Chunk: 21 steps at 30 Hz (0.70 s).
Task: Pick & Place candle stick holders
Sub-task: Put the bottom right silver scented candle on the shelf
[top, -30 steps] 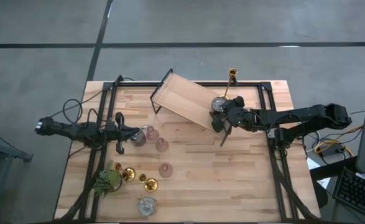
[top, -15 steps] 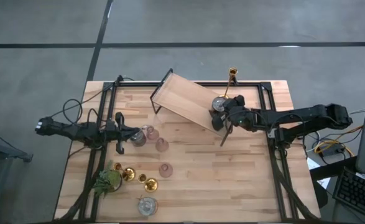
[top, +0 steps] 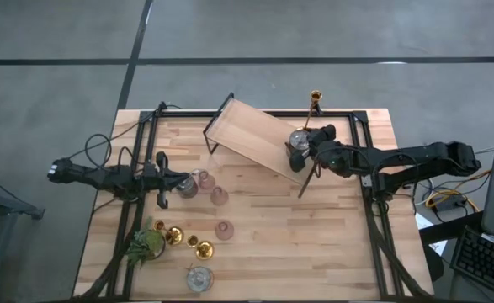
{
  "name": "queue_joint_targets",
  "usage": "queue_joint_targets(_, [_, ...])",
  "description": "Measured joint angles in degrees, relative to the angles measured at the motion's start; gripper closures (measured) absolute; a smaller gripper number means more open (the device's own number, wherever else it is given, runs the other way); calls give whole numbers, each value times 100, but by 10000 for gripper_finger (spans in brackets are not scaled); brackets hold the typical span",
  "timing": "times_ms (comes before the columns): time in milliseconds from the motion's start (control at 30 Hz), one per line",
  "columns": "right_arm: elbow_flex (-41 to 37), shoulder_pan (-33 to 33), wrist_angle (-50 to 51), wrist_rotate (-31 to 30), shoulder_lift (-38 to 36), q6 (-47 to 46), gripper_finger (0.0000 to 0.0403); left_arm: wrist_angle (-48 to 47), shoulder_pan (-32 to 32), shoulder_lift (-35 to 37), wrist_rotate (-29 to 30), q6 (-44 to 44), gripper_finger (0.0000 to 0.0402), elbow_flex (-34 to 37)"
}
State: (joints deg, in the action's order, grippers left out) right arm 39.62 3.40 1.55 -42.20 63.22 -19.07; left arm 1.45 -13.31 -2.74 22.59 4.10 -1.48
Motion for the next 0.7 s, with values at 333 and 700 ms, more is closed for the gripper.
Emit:
queue_joint_targets(333, [2,0,-415,1,-212,243,3,0,0,0,0,0,390,0])
queue_joint_targets(700, [2,-67,-997,70,-212,368,3,0,1,0,0,0,390,-2])
